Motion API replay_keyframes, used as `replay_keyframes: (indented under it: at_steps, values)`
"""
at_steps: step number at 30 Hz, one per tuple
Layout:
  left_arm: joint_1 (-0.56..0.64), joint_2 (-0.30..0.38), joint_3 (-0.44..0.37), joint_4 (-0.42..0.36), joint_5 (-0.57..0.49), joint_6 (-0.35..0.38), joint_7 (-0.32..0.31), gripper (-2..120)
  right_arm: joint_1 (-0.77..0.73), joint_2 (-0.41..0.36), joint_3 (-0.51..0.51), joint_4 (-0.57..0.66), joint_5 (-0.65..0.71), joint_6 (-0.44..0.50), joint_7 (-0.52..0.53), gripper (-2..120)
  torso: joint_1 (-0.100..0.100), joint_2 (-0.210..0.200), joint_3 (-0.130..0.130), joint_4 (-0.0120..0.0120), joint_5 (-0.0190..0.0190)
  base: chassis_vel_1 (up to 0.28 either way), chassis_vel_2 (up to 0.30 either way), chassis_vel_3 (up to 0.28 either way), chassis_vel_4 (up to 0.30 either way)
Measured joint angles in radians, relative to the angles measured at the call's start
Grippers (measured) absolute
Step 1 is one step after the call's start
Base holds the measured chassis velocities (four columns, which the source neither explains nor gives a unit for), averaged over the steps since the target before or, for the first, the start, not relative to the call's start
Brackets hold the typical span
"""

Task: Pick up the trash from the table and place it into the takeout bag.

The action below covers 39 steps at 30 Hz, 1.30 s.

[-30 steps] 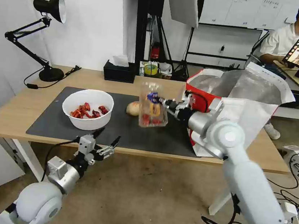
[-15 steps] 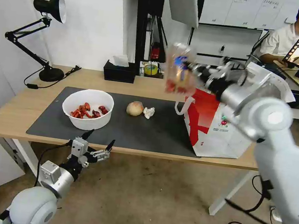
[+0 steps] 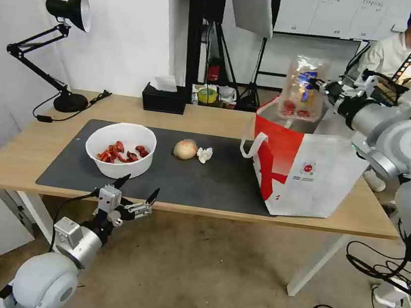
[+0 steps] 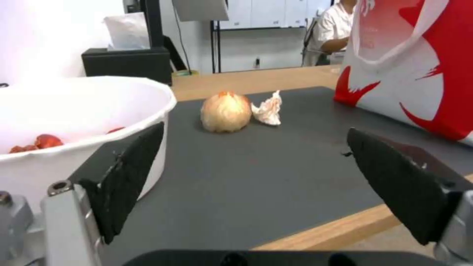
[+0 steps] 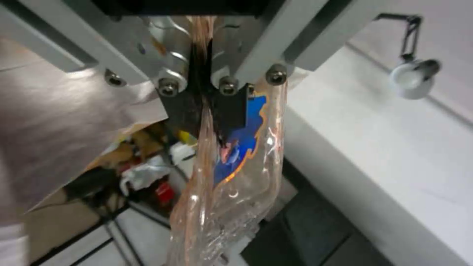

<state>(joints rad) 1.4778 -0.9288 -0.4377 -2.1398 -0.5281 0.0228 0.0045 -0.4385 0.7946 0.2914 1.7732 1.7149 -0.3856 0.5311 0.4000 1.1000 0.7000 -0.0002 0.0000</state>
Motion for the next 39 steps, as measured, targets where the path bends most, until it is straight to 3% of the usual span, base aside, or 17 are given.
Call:
replay_keyframes:
  at_steps: [9, 17, 27, 32, 39]
  values:
    - [0.018, -0.015, 0.01, -0.003, 0.007, -0.002, 0.004, 100, -0.036, -0.012, -0.02, -0.018, -0.158, 0.03, -0.037, 0, 0.0, 0.0, 0.0, 0.0002, 0.0, 0.0, 0.0, 0.0, 0.0]
    - [0.012, -0.016, 0.016, 0.001, 0.007, -0.002, 0.004, 100, -0.089, -0.019, -0.02, 0.018, -0.171, 0.024, -0.056, 0, 0.0, 0.0, 0.0, 0.0002, 0.0, 0.0, 0.0, 0.0, 0.0]
    - [0.009, -0.026, 0.033, 0.009, 0.01, -0.003, 0.003, 100, -0.133, -0.017, 0.001, 0.054, -0.098, 0.003, -0.029, 0, 0.0, 0.0, 0.0, 0.0002, -0.0001, 0.0, 0.0, 0.0, 0.0]
    - [0.005, -0.032, 0.046, 0.014, 0.015, -0.003, 0.001, 100, -0.155, -0.012, 0.035, 0.076, 0.037, -0.004, 0.056, 0, 0.0, 0.0, 0.0, 0.0002, -0.0001, 0.0, 0.0, 0.0, 0.0]
    - [0.011, -0.042, 0.051, 0.013, 0.023, -0.003, 0.001, 100, -0.165, -0.009, 0.049, 0.081, 0.1, -0.015, 0.103, 0, 0.0, 0.0, 0.0, 0.0002, -0.0001, 0.0, 0.0, 0.0, 0.0]
